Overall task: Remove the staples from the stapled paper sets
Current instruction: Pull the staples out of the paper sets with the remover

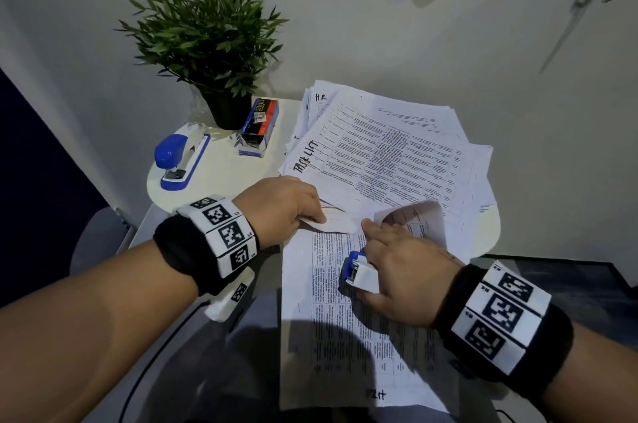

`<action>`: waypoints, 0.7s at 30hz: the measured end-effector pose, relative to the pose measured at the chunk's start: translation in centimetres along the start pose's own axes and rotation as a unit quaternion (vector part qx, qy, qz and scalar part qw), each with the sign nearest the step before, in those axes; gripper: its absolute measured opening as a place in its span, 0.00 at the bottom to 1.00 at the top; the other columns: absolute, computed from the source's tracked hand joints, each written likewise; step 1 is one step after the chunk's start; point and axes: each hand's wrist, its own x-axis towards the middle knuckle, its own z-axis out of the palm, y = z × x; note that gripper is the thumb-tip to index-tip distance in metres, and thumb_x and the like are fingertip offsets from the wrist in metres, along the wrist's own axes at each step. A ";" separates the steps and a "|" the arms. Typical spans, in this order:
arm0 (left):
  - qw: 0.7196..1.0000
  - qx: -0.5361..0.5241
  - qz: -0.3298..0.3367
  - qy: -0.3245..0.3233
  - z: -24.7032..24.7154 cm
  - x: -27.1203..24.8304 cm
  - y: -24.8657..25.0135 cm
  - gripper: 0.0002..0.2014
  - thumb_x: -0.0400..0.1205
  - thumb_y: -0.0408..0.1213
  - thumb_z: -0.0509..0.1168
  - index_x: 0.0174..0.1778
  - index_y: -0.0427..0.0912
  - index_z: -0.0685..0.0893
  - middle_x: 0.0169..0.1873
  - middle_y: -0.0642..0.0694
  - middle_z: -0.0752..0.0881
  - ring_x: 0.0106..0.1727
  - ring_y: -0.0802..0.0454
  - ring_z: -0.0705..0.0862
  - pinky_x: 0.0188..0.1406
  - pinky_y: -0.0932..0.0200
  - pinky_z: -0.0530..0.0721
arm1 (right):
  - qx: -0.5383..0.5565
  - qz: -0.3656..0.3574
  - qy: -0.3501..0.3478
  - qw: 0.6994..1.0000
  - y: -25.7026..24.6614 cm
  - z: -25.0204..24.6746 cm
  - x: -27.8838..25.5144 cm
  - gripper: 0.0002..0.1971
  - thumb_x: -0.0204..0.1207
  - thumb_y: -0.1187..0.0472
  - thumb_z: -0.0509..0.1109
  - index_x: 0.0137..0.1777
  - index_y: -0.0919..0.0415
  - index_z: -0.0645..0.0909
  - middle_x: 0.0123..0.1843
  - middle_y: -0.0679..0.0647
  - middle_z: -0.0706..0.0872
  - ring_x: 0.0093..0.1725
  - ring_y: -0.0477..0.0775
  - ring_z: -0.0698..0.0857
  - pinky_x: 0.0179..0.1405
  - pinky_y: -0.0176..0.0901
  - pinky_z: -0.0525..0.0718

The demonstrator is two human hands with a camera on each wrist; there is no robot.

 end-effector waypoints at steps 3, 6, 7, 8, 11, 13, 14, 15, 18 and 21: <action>1.000 -0.011 -0.002 0.014 -0.1 -0.4 0.2 0.18 0.71 0.23 0.68 0.50 0.47 0.91 0.44 0.50 0.89 0.48 0.44 0.85 0.49 0.52 0.83 | 0.001 -0.002 0.001 1.000 -0.1 -0.1 -0.1 0.33 0.80 0.41 0.60 0.78 0.61 0.62 0.86 0.56 0.45 0.84 0.55 0.52 0.79 0.47 0.53; 0.999 0.014 0.019 0.024 0.3 -0.4 0.1 0.18 0.70 0.28 0.66 0.52 0.47 0.91 0.40 0.49 0.89 0.43 0.44 0.85 0.42 0.53 0.82 | 0.010 -0.009 0.019 1.000 0.3 0.3 0.1 0.32 0.79 0.41 0.61 0.77 0.60 0.64 0.86 0.55 0.47 0.83 0.53 0.54 0.78 0.46 0.56; 0.999 0.034 0.026 0.025 0.5 -0.4 0.1 0.18 0.69 0.30 0.65 0.53 0.48 0.90 0.38 0.49 0.88 0.40 0.44 0.85 0.38 0.54 0.81 | 0.022 -0.013 0.030 0.999 0.5 0.5 0.2 0.32 0.79 0.40 0.61 0.77 0.60 0.65 0.86 0.55 0.48 0.83 0.53 0.55 0.78 0.45 0.58; 0.997 0.062 0.027 0.030 0.6 -0.3 0.3 0.18 0.69 0.33 0.66 0.53 0.49 0.90 0.35 0.49 0.87 0.37 0.44 0.85 0.35 0.55 0.81 | 0.038 -0.018 0.042 0.998 0.8 0.8 0.3 0.32 0.78 0.40 0.61 0.76 0.59 0.66 0.86 0.54 0.50 0.83 0.51 0.56 0.77 0.44 0.61; 0.987 0.149 0.003 0.064 0.7 0.3 1.9 0.11 0.73 0.41 0.69 0.50 0.51 0.89 0.34 0.52 0.86 0.36 0.45 0.86 0.37 0.53 0.80 | 0.113 -0.020 0.075 0.991 1.6 0.8 0.7 0.33 0.76 0.38 0.64 0.76 0.55 0.68 0.83 0.51 0.62 0.78 0.49 0.67 0.71 0.40 0.70; 0.984 0.164 -0.051 0.038 0.5 0.8 3.3 0.09 0.81 0.46 0.62 0.51 0.52 0.86 0.41 0.52 0.86 0.45 0.46 0.85 0.46 0.53 0.75 | 0.210 -0.019 0.117 0.971 2.0 -0.4 0.5 0.29 0.72 0.33 0.64 0.68 0.49 0.75 0.67 0.48 0.82 0.60 0.45 0.82 0.54 0.39 0.75; 0.984 0.153 -0.082 0.033 0.6 1.0 3.7 0.11 0.84 0.48 0.57 0.51 0.52 0.84 0.43 0.51 0.85 0.47 0.46 0.83 0.47 0.54 0.72 | 0.257 -0.020 0.163 0.952 2.2 -1.2 0.3 0.26 0.68 0.29 0.62 0.57 0.46 0.79 0.52 0.44 0.86 0.46 0.41 0.84 0.45 0.40 0.77; 0.984 0.133 -0.109 0.038 0.6 1.1 3.8 0.12 0.85 0.49 0.54 0.50 0.51 0.83 0.44 0.51 0.85 0.48 0.47 0.83 0.45 0.55 0.70 | 0.292 -0.008 0.219 0.931 2.5 -2.1 0.2 0.25 0.64 0.27 0.59 0.46 0.46 0.78 0.39 0.42 0.85 0.36 0.38 0.82 0.37 0.40 0.77; 0.984 0.029 -0.168 0.045 0.2 1.4 4.0 0.12 0.84 0.48 0.57 0.45 0.47 0.82 0.41 0.50 0.84 0.46 0.46 0.81 0.39 0.56 0.71 | 0.403 0.023 0.384 0.831 3.7 -4.8 0.5 0.23 0.64 0.29 0.59 0.37 0.50 0.75 0.27 0.44 0.85 0.24 0.43 0.83 0.25 0.36 0.78; 0.985 -0.050 -0.167 0.019 -0.9 1.8 4.5 0.12 0.84 0.47 0.58 0.40 0.46 0.79 0.37 0.50 0.81 0.44 0.48 0.80 0.42 0.54 0.78 | 0.460 0.043 0.483 0.744 4.5 -7.3 1.3 0.17 0.72 0.36 0.63 0.37 0.48 0.73 0.26 0.37 0.80 0.25 0.36 0.80 0.27 0.37 0.76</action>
